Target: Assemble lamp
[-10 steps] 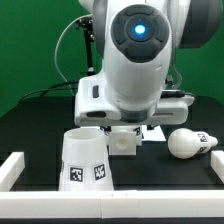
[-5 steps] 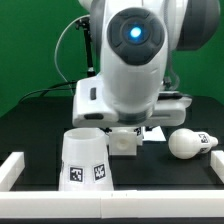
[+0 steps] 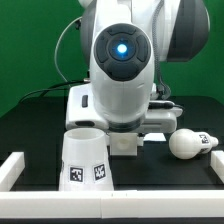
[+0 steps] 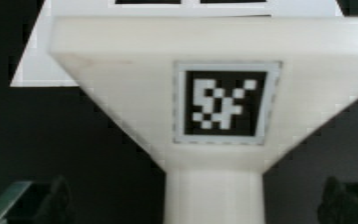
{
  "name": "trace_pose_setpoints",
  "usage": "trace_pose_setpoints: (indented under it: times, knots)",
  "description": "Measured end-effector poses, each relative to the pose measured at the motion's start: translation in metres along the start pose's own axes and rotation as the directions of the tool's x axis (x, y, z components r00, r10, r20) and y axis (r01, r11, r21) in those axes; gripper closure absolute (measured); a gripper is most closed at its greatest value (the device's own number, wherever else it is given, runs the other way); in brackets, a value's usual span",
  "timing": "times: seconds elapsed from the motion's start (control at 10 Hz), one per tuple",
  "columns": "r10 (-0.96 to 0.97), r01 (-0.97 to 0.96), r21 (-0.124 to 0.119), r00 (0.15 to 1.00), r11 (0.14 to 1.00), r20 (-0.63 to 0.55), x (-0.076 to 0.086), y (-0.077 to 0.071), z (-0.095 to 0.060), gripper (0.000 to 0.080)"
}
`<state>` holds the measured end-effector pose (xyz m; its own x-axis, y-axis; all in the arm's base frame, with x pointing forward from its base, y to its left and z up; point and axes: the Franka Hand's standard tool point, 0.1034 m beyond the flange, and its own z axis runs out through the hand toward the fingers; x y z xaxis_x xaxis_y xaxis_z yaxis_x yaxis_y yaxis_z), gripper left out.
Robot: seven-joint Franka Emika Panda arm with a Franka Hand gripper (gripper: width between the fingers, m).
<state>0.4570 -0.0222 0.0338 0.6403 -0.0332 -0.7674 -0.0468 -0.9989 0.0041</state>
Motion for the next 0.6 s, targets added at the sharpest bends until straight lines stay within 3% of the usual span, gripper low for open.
trace_pose_setpoints:
  times: [0.6]
  knots:
    - [0.007,-0.007,0.007,1.000,1.000,-0.010,0.0040,-0.0038,0.0021,0.0101]
